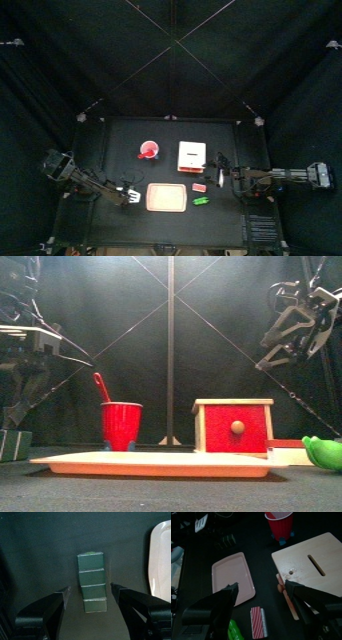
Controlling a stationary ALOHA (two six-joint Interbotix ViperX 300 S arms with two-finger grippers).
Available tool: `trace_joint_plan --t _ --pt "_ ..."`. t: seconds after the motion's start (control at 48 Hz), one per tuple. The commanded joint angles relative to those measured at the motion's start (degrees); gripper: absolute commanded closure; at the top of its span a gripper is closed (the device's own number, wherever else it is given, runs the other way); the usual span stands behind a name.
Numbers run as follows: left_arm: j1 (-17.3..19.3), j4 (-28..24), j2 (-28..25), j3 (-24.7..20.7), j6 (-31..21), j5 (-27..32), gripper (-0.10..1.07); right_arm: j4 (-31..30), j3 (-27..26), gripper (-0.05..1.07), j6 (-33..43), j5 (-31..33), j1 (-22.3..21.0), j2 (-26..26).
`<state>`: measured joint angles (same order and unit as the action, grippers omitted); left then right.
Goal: Grab sushi roll
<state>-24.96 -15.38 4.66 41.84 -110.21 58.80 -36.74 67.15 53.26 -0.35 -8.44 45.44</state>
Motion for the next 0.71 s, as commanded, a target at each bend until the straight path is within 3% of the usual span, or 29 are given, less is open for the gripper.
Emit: trace_joint_plan --t 0.0,0.688 --pt "0.79 -0.35 -0.44 -0.44 0.00 -0.44 -0.01 0.00 -0.53 0.00 -0.09 -0.26 -0.09 -0.09" --pt "2.81 -0.26 -2.02 1.93 0.18 -6.42 -0.01 -0.18 -0.44 0.00 -0.09 -0.26 -0.09 -0.18"
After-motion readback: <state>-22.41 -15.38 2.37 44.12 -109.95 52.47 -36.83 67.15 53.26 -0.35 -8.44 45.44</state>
